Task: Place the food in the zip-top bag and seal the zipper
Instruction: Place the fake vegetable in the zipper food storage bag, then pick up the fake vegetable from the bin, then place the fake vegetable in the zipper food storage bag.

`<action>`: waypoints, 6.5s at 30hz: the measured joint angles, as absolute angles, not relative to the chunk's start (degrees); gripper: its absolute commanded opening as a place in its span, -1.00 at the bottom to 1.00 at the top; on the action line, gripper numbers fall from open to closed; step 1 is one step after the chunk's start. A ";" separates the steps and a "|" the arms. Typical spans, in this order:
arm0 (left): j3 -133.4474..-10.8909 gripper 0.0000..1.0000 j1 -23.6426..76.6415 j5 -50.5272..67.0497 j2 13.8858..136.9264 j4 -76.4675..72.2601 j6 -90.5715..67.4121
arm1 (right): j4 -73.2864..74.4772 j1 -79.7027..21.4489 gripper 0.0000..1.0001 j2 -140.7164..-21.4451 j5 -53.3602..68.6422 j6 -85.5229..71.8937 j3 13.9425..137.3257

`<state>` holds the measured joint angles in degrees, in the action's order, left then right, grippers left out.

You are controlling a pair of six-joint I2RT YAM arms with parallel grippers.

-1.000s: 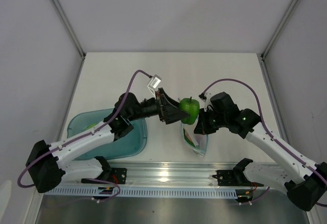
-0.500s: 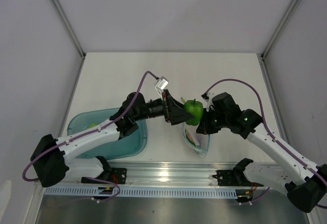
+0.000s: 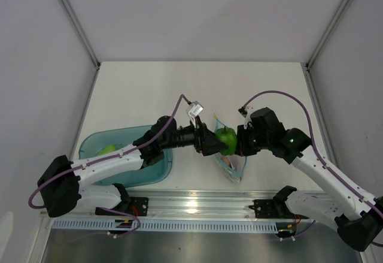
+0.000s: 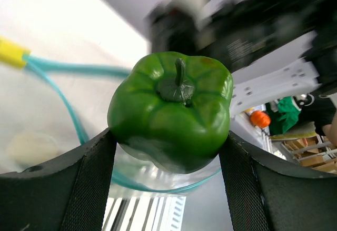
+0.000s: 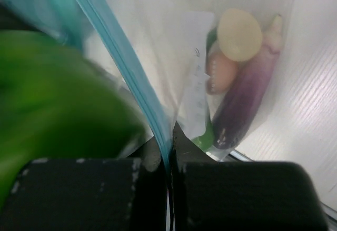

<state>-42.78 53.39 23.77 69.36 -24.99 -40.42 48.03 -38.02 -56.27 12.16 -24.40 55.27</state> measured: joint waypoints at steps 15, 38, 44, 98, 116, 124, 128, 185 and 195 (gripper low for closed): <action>-40.07 -0.99 56.31 15.55 70.91 -13.04 -36.95 | 46.98 -37.91 -1.00 -54.78 11.81 -24.43 56.86; -44.14 0.99 59.27 6.76 64.75 -5.69 -29.91 | 47.16 -37.54 -1.00 -54.04 11.94 -24.38 56.86; -42.59 0.99 59.33 5.34 63.51 -6.46 -29.93 | 46.94 -37.54 -1.00 -53.93 12.16 -24.36 56.86; -28.82 0.77 -11.38 -22.90 37.82 49.71 -80.75 | 46.41 -37.15 -1.00 -50.65 13.63 -21.28 54.50; -26.06 0.78 -22.00 -15.44 53.21 35.38 -81.08 | 45.10 -37.10 -1.00 -50.04 14.92 -20.91 53.84; -26.70 0.44 -23.81 -14.28 58.08 32.60 -80.86 | 44.97 -37.10 -1.00 -50.89 14.90 -20.93 53.78; -26.70 0.04 -24.14 -14.26 58.17 32.08 -80.23 | 44.88 -37.10 -1.00 -51.03 14.87 -20.93 53.78; -42.15 -0.99 49.54 17.98 63.70 -35.75 -43.07 | 46.30 -37.10 -1.00 -53.30 12.97 -24.69 57.58; -41.98 -0.99 54.50 13.30 72.36 -43.42 -44.01 | 46.68 -37.10 -1.00 -51.51 13.10 -25.50 58.04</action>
<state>-41.98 54.50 13.30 72.36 -43.42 -44.01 46.68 -37.10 -51.51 13.10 -25.50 58.04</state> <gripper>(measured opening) 0.527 0.003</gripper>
